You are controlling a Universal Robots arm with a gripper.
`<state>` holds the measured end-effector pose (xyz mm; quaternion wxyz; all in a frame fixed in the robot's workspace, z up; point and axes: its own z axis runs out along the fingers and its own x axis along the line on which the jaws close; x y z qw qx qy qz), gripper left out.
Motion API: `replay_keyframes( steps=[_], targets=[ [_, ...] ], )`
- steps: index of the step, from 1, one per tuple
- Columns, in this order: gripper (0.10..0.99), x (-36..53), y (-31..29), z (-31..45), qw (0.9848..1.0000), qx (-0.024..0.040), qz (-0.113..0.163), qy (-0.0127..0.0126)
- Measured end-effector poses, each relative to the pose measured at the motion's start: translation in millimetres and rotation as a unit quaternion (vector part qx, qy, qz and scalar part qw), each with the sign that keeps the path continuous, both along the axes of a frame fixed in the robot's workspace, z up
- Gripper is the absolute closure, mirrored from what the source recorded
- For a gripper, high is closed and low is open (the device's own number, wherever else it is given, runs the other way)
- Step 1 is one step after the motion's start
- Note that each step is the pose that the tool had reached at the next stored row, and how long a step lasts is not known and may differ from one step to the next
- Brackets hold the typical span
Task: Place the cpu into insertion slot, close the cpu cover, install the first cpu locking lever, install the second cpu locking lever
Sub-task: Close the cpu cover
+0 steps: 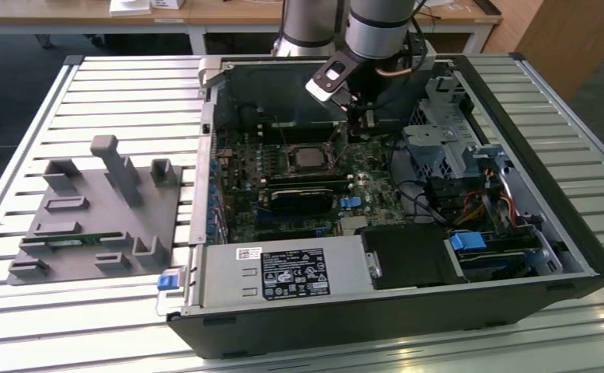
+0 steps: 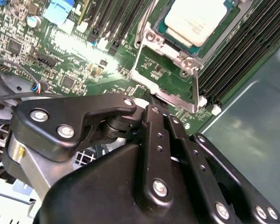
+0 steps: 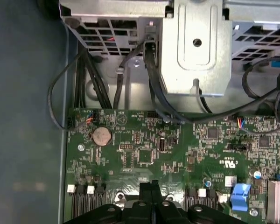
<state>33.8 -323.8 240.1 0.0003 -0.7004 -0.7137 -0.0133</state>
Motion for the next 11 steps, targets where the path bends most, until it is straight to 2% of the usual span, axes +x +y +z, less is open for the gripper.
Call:
replay_keyframes(
  steps=[11],
  targets=[
    [0.980,-16.0,0.0,-0.3,1.0000,0.0000,0.000,0.0000]
  ],
)
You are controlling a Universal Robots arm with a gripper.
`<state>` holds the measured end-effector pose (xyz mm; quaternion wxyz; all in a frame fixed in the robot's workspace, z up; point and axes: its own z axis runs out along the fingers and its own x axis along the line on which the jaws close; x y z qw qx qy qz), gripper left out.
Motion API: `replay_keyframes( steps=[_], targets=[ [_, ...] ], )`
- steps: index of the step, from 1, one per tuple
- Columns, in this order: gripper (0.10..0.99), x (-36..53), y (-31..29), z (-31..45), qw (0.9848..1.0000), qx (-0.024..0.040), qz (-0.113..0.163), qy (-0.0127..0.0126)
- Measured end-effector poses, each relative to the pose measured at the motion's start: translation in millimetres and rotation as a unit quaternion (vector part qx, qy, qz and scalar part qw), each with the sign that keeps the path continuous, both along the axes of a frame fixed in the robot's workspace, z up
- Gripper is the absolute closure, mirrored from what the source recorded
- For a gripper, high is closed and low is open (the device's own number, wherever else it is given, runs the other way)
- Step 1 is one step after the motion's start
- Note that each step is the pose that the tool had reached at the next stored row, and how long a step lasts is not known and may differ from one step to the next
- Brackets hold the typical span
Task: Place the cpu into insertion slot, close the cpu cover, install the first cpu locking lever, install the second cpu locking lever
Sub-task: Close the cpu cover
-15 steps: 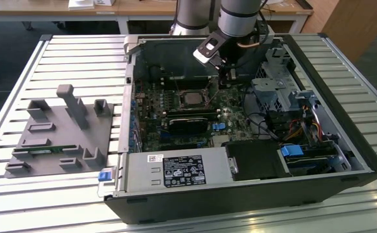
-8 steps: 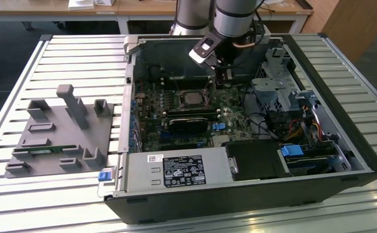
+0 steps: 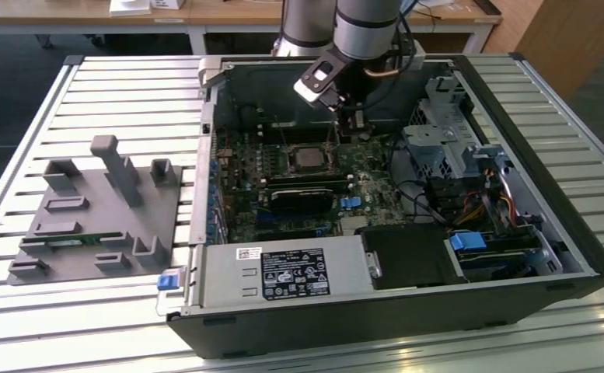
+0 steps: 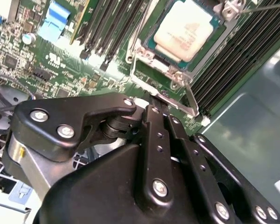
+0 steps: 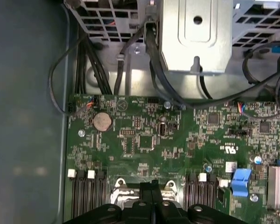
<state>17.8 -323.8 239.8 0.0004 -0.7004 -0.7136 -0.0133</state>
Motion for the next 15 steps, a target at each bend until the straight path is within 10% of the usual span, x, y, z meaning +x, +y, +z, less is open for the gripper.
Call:
replay_keyframes(
  steps=[15],
  targets=[
    [0.980,-17.7,0.0,-7.8,1.0000,0.0000,0.000,0.0000]
  ],
)
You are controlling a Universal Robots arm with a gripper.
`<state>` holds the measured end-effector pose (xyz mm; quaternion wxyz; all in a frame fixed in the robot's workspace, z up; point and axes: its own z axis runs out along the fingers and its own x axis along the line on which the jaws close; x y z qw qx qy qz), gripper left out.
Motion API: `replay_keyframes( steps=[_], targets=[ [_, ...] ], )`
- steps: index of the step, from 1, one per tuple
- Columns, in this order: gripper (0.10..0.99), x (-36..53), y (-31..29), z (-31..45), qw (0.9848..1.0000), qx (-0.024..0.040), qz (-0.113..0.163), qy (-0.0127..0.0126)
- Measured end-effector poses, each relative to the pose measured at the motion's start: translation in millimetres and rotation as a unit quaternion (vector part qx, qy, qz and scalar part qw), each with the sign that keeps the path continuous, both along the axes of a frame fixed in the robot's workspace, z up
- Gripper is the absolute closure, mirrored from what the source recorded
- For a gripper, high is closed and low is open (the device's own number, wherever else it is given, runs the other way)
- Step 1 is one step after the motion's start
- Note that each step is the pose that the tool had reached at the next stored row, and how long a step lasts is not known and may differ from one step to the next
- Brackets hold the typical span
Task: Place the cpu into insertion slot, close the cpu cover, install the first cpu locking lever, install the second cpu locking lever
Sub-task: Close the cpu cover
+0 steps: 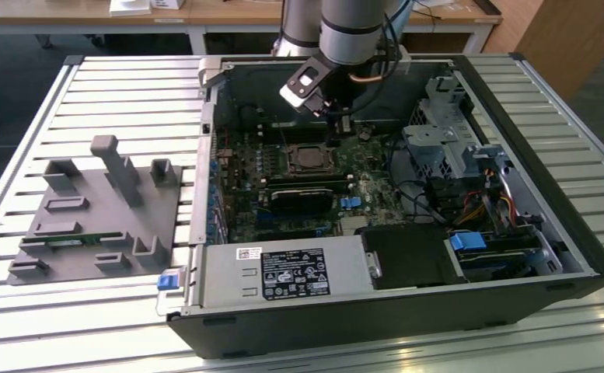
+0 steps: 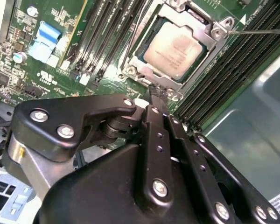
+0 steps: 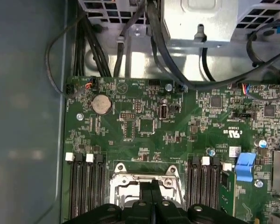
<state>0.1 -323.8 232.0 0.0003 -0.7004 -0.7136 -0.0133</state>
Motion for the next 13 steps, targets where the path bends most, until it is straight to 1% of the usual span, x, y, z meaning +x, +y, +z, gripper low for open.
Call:
replay_keyframes(
  steps=[6,13],
  targets=[
    [0.980,-8.8,0.0,-0.5,1.0000,0.0000,0.000,0.0000],
    [0.980,-23.4,0.0,-0.7,1.0000,0.0001,0.000,0.0000]
  ],
)
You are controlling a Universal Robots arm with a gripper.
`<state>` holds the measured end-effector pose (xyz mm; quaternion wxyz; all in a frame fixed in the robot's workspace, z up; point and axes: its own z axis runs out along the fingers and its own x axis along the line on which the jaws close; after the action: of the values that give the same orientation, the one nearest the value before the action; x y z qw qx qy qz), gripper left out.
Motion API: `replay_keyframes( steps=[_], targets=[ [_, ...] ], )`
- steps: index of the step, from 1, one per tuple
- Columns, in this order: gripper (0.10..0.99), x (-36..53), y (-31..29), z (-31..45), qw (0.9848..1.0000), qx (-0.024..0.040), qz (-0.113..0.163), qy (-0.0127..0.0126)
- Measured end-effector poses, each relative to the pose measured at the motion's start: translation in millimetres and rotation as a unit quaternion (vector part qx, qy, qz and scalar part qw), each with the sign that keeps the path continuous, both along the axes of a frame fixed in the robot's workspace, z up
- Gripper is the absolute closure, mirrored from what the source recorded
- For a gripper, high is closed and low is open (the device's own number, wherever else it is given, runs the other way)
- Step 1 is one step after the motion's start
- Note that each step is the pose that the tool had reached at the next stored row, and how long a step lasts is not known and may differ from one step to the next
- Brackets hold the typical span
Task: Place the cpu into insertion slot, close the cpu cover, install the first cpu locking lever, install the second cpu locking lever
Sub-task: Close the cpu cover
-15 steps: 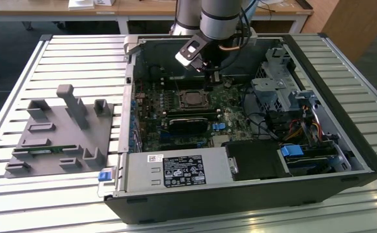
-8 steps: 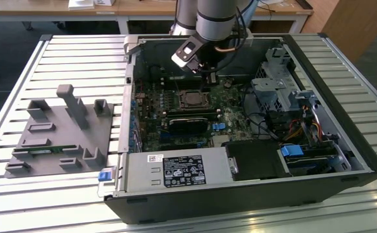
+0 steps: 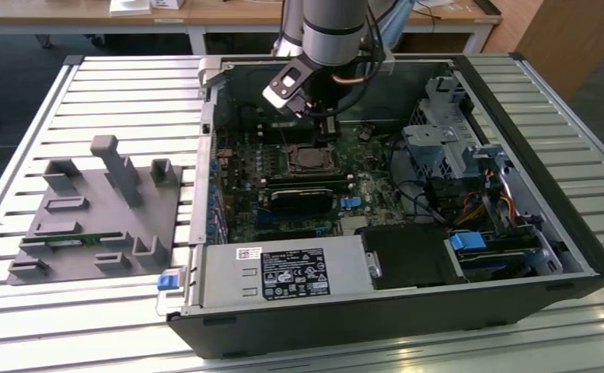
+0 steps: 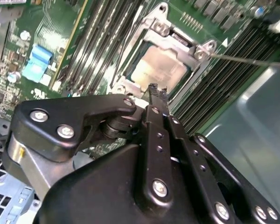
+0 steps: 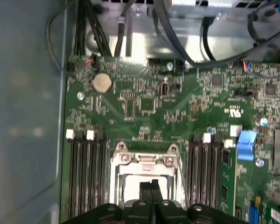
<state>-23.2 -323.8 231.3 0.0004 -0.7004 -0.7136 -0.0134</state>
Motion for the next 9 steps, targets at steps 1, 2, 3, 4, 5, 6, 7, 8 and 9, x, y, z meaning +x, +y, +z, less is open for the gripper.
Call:
replay_keyframes(
  steps=[1,2,3,4,5,6,7,8,9],
  targets=[
    [0.980,-1.5,0.0,0.0,1.0000,-0.0001,0.000,0.0000],
    [0.980,-3.1,0.0,0.0,1.0000,0.0000,0.000,0.0000],
    [0.980,-4.3,0.0,-0.1,1.0000,0.0001,0.000,0.0000],
    [0.980,-5.5,0.0,-0.1,1.0000,0.0001,0.000,0.0001],
    [0.980,-7.0,0.0,-0.1,1.0000,0.0003,0.000,0.0000],
    [0.980,-8.1,0.0,-0.2,1.0000,0.0004,0.000,0.0000],
    [0.980,-8.8,0.0,-0.2,1.0000,0.0004,0.000,0.0000],
    [0.980,-9.6,0.0,-0.2,1.0000,0.0004,0.000,0.0000],
    [0.980,-10.0,0.0,-0.3,1.0000,0.0005,0.000,0.0000]
  ],
)
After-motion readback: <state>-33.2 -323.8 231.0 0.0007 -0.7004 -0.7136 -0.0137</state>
